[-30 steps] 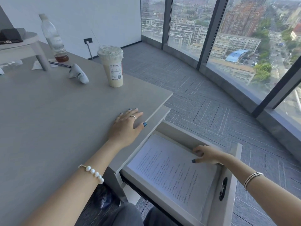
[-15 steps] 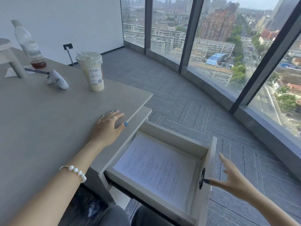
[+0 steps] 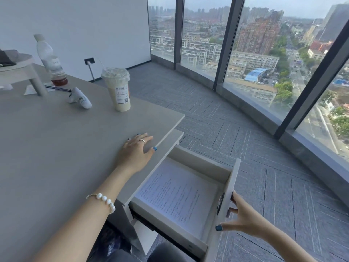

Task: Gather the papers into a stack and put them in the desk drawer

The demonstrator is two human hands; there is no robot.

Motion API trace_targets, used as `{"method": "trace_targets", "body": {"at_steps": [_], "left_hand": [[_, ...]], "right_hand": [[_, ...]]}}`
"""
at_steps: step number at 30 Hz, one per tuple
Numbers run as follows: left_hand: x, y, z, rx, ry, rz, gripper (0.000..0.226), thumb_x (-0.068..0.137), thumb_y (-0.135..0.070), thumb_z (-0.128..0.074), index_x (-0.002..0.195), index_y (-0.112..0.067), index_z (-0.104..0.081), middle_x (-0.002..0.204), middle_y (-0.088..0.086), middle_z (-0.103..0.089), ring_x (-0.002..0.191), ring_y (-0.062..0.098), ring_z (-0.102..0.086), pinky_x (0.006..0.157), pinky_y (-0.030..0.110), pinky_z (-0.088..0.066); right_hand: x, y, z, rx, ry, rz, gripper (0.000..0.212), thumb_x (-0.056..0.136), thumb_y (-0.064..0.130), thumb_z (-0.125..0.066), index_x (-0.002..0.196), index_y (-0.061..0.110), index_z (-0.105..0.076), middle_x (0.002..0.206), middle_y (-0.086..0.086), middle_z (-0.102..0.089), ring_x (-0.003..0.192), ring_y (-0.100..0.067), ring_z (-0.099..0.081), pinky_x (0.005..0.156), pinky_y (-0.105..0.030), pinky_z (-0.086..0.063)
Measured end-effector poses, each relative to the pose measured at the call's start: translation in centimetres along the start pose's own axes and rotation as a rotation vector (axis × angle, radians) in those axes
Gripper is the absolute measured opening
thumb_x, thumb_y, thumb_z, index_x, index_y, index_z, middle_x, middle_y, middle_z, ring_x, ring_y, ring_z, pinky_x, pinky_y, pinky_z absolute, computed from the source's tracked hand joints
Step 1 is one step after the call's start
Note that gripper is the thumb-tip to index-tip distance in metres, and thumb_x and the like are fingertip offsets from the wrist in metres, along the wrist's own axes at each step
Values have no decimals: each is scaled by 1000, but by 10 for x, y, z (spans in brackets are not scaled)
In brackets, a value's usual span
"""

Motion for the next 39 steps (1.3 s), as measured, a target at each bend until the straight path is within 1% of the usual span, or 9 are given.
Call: {"method": "trace_targets", "body": {"at_steps": [6,10,14,18,24,28,32,35,39], "left_hand": [[-1,2,0,-8,29,-14,45,92,-33,-46,136,-23,-41,154,-3,-30,144,13,-19,118,32,-9],[1,9,7,136,166,-134,50,95,-37,-37,143,-25,-28,157,-4,-19,145,11,-12,117,31,-9],[6,24,19,166,271,-224,62,87,-62,-27,142,-32,-28,156,-10,-20,144,6,-13,113,29,-15],[3,33,21,88,176,-220,96,60,-86,-2,135,-38,-38,153,-13,-29,143,6,-18,113,26,-13],[6,37,18,55,134,-165,82,65,-85,-18,130,-42,-42,152,-9,-31,142,7,-19,118,28,-9],[6,36,16,68,131,-157,65,73,-69,-24,130,-43,-42,152,-10,-31,142,5,-19,118,28,-10],[7,34,17,85,115,-153,64,73,-67,-25,129,-42,-43,151,-10,-33,142,6,-21,115,26,-10],[5,31,18,102,117,-148,66,71,-67,-23,128,-42,-44,151,-10,-34,141,7,-22,115,27,-12],[4,28,20,79,121,-131,64,71,-68,-26,127,-43,-45,150,-8,-36,141,9,-24,117,33,-18]], "right_hand": [[51,31,-22,-62,75,55,135,41,62,-82,147,25,-6,150,5,-26,128,-6,-35,105,-18,-36],[81,49,-38,-85,78,90,142,37,68,-79,148,24,-2,156,3,-19,132,-16,-38,109,-31,-39],[107,68,-55,-74,74,127,130,47,60,-78,148,24,-2,155,0,-21,131,-18,-38,110,-32,-38],[133,78,-74,-45,58,162,123,56,52,-80,149,25,-3,157,1,-16,131,-15,-39,107,-27,-39],[156,95,-93,23,28,244,108,55,50,-81,141,27,-20,139,-3,-36,112,-9,-40,104,-27,-40],[166,93,-106,53,-23,254,109,47,59,-80,135,33,-21,124,6,-34,118,-14,-42,104,-31,-43],[169,90,-111,75,-51,228,118,55,40,-85,145,21,-11,127,9,-26,116,-13,-42,104,-27,-42],[167,94,-109,65,-40,221,115,51,46,-84,142,21,-18,129,3,-32,122,-17,-40,106,-37,-43],[158,98,-94,61,18,180,117,56,46,-83,146,13,-15,146,-6,-30,132,-19,-35,107,-31,-40]]}}
Point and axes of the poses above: each hand's wrist, its own x-axis towards the middle knuckle, its own z-axis out of the back of the hand, y = z × x, the point moved 2 cm from there along x, towards the middle knuckle
